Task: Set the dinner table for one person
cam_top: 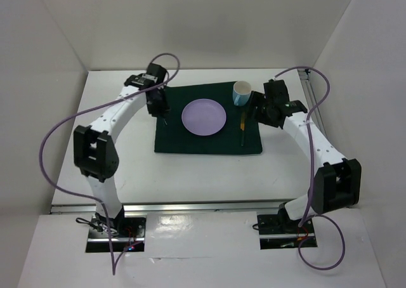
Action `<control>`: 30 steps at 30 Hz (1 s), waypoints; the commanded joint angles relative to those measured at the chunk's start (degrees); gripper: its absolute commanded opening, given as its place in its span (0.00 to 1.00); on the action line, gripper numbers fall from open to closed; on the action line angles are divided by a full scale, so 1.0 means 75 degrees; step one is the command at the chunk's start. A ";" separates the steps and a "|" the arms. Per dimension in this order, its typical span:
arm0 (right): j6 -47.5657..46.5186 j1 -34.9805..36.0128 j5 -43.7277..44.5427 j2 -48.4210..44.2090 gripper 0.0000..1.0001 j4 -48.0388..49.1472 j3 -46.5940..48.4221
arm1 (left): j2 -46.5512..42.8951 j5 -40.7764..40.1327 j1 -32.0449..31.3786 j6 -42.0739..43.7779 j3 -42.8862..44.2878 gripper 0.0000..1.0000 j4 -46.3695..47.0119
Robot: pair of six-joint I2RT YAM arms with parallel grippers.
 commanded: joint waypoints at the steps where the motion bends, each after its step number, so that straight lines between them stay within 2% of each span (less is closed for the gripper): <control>1: -0.0089 -0.0141 -0.0086 -0.0379 0.83 -0.0322 0.0303 | 0.1140 0.0057 -0.0433 0.0699 0.1142 0.00 -0.0826; 6: -0.0089 -0.0235 0.0055 -0.0543 0.83 -0.0568 0.0303 | 0.2418 0.0058 -0.0599 0.0699 0.1975 0.00 -0.1129; 10: -0.0089 -0.0388 0.0125 -0.0696 0.83 -0.0639 0.0303 | 0.2844 -0.0328 -0.0669 0.0770 0.1978 0.00 -0.1224; 15: -0.0089 -0.0458 0.0125 -0.0767 0.83 -0.0721 0.0303 | 0.3183 -0.0130 -0.0669 0.0805 0.1814 0.02 -0.1060; 16: -0.0089 -0.0458 0.0125 -0.0767 0.83 -0.0721 0.0303 | 0.3184 -0.0130 -0.0669 0.0805 0.1814 0.08 -0.1060; 17: -0.0089 -0.0458 0.0125 -0.0767 0.83 -0.0721 0.0303 | 0.3288 -0.0130 -0.0669 0.0805 0.1814 0.22 -0.0990; 20: -0.0089 -0.0458 0.0125 -0.0685 0.85 -0.0721 0.0443 | 0.3360 -0.0200 -0.0669 0.0805 0.1896 0.52 -0.1059; 21: -0.0089 -0.0458 0.0125 -0.0685 0.85 -0.0802 0.0443 | 0.3360 -0.0200 -0.0669 0.0875 0.1896 0.78 -0.1060; 22: -0.0089 -0.0458 0.0125 -0.0685 0.86 -0.0803 0.0525 | 0.3174 -0.0200 -0.0739 0.0875 0.1977 0.91 -0.1060; 24: -0.0089 -0.0458 0.0125 -0.0685 0.91 -0.0873 0.0607 | 0.2997 -0.0200 -0.0740 0.0957 0.2060 0.96 -0.1130; 27: 0.0028 -0.0528 0.0836 -0.0685 1.00 -0.0967 0.0807 | 0.2552 -0.0200 -0.0740 0.1027 0.2667 0.96 -0.1680; 30: 0.0098 -0.0634 0.1144 -0.0860 1.00 -0.1037 0.0947 | 0.1663 -0.0270 -0.0740 0.1179 0.3207 0.94 -0.1997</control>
